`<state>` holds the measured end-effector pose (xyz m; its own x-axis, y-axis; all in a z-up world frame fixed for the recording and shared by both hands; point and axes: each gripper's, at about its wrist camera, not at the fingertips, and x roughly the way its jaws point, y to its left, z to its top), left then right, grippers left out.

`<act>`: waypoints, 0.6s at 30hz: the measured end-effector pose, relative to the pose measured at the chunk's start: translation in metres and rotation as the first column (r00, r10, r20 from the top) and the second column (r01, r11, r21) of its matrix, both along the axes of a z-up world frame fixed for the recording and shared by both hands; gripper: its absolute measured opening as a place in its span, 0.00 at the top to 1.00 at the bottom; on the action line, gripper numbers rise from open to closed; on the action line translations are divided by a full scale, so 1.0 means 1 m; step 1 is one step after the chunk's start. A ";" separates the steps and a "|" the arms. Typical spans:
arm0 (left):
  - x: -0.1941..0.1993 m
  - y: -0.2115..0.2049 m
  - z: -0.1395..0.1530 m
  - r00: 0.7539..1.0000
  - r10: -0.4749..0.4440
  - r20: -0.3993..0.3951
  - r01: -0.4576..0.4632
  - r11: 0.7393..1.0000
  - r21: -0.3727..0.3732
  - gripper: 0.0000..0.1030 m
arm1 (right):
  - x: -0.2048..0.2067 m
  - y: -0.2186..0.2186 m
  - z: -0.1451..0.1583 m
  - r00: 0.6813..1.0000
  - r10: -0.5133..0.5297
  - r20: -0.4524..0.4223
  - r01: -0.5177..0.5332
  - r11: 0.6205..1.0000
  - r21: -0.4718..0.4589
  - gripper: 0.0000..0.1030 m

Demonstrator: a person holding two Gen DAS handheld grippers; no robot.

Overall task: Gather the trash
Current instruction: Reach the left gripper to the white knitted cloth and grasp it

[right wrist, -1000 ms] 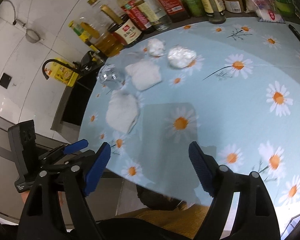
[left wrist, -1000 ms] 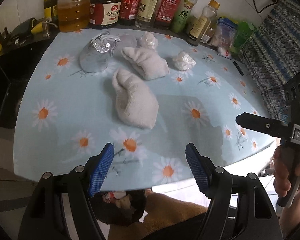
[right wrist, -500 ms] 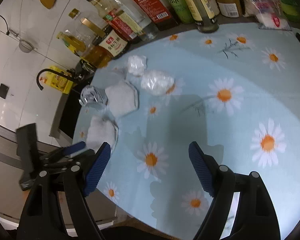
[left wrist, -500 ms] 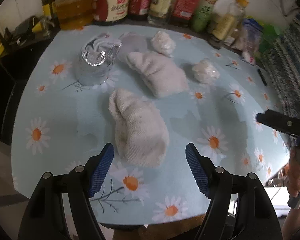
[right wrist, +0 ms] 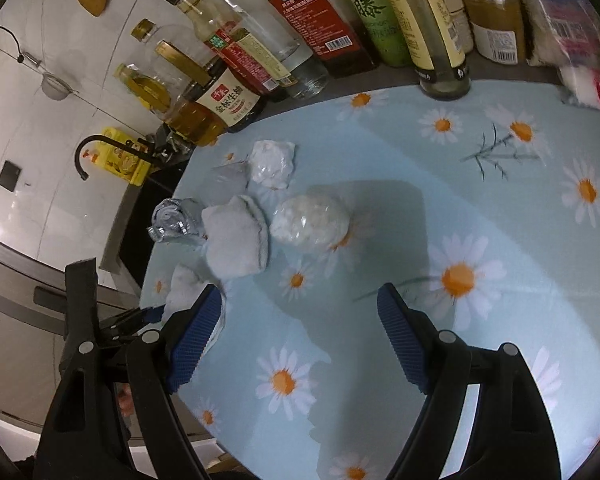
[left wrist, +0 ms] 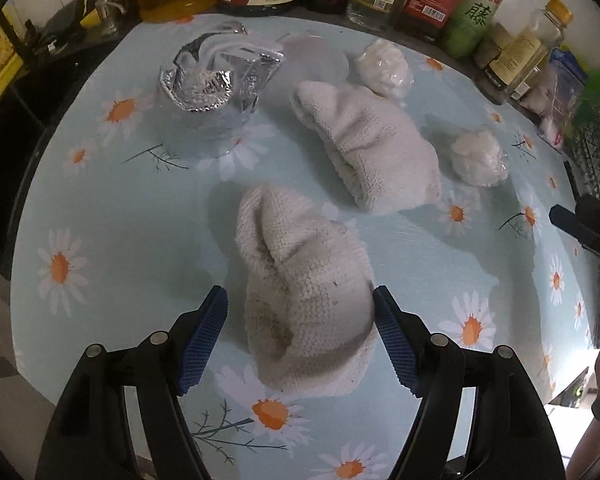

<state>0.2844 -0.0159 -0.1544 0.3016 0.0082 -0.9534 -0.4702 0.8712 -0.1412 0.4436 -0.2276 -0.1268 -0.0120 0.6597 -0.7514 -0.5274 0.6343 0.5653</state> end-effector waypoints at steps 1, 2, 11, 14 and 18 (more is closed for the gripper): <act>0.002 -0.001 0.000 1.000 -0.002 0.001 0.002 1.000 0.005 0.30 | 0.003 0.003 0.000 1.000 0.004 0.003 -0.004 1.000 -0.005 0.23; 0.004 -0.002 0.000 1.000 -0.003 0.000 0.003 1.000 0.013 0.30 | 0.005 0.005 -0.001 1.000 0.006 0.003 -0.006 1.000 -0.009 0.23; 0.011 -0.009 -0.004 1.000 -0.018 0.013 0.017 0.998 0.068 0.47 | 0.024 0.036 -0.015 0.995 0.049 0.089 -0.039 0.994 -0.106 0.23; 0.011 -0.014 0.000 0.999 -0.031 0.027 0.029 0.996 0.080 0.55 | 0.028 0.046 -0.022 0.992 0.077 0.097 -0.065 0.990 -0.128 0.23; 0.010 -0.015 0.003 0.999 -0.023 0.043 0.020 0.997 0.080 0.60 | 0.030 0.055 -0.027 0.990 0.101 0.095 -0.088 0.987 -0.132 0.23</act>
